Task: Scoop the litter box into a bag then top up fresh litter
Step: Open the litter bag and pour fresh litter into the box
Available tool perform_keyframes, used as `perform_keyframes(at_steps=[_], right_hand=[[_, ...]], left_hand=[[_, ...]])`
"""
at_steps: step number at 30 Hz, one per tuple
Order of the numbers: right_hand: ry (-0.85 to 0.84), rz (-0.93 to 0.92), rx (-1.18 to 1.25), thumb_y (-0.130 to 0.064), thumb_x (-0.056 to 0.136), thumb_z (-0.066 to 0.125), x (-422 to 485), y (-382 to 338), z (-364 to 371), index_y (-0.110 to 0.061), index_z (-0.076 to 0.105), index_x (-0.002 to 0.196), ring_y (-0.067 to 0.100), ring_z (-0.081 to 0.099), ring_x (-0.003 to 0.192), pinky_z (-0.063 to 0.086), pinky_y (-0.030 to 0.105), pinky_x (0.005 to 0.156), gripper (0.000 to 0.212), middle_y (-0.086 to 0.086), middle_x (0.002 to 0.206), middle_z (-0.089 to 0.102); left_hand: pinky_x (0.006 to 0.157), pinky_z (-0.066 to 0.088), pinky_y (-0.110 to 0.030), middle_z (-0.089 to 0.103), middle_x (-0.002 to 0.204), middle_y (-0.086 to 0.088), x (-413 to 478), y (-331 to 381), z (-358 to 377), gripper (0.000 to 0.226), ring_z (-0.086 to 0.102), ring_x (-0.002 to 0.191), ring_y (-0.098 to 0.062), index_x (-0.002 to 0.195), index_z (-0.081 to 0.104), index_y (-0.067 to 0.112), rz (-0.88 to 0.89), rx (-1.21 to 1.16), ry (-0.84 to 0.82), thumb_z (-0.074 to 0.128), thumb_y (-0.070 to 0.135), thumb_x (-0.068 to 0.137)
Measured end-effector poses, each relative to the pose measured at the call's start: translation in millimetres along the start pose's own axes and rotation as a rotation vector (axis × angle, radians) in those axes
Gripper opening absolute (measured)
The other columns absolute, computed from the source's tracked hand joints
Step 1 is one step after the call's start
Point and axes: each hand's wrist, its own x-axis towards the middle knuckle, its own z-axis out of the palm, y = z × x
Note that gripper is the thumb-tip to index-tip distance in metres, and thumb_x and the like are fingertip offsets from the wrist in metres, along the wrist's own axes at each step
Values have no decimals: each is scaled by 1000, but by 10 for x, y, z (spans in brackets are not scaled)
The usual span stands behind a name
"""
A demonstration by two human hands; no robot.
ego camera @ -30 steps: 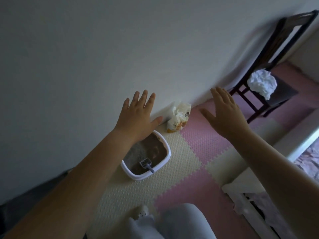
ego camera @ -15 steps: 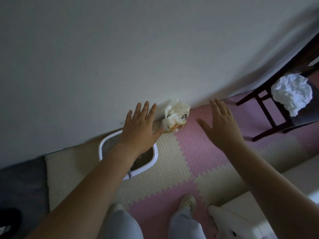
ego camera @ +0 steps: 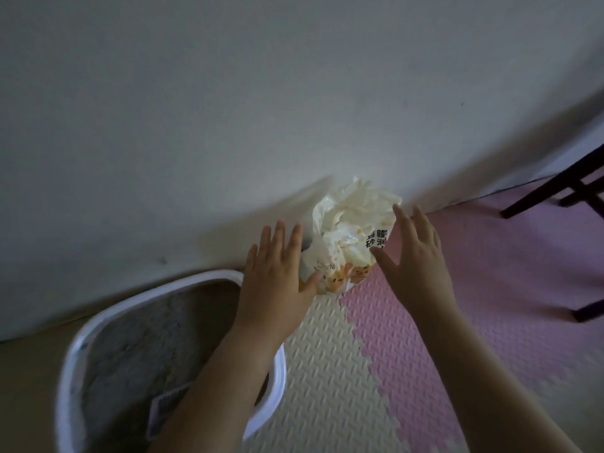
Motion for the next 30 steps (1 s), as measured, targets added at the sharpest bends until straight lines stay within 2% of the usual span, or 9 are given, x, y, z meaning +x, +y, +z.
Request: perform_keyframes(at_steps=[4,7,10,13,17,21,25,27,30], right_hand=[[161,9,29,-35,88,62,238,316,810,-25,22,149,28,12,144,24,43,112,73,9,158,12],[280,43,66,-32,89,62,362,537,1205,-25,22,149,29,14,144,26,44,111,72,10,157,13],[293,51,88,-28,90,61,498,617,1363,-26,21,149,32,14,143,27,46,110,71,13,157,11],[320,73,164,-25,91,60,468,633,1333,-25,17,150,29,16,144,29,43,109,73,12,157,15],[293,29,155,-26,91,59,423,770,1373,-29,8,151,28,15,144,29,42,108,79,11,157,13],[313,-8,137,-26,93,58,585,823,1284,-29,8,151,27,19,143,31,40,107,77,13,157,15],[327,-35,150,-23,92,59,580,811,1206,-24,27,147,25,31,138,38,37,101,63,10,153,27],[392,-80,170,-21,88,61,545,820,1229,-18,40,136,23,42,127,41,31,88,52,6,142,39],[412,-74,143,-24,88,61,500,862,1265,-15,49,120,20,53,101,36,27,68,35,3,127,49]], left_hand=[[118,6,-40,-5,161,-8,363,-210,886,78,-4,148,-25,151,-8,25,55,-57,91,36,55,95],[116,19,-42,-1,161,-9,677,-301,1220,77,5,147,-27,151,-6,26,141,-62,150,42,50,96],[108,33,-40,2,161,-7,825,-353,1251,77,19,145,-25,152,-4,27,207,-126,209,46,45,96],[103,39,-36,10,161,-4,739,-347,1216,81,29,141,-22,152,-7,27,202,-175,264,50,38,96],[94,45,-35,19,159,-3,678,-244,1240,79,39,136,-23,152,-6,27,233,-112,298,50,35,96],[85,47,-36,30,154,-3,790,-121,1160,68,46,128,-23,152,10,25,246,-13,410,49,31,96],[69,38,-28,53,131,0,750,-122,1152,39,57,107,-21,134,43,20,213,-19,433,49,29,97],[66,35,-27,58,122,0,681,-121,1189,31,59,99,-21,126,50,16,224,-35,459,49,29,97],[63,32,-27,63,111,0,607,-131,1189,26,60,90,-20,118,55,14,243,-15,491,49,29,98]])
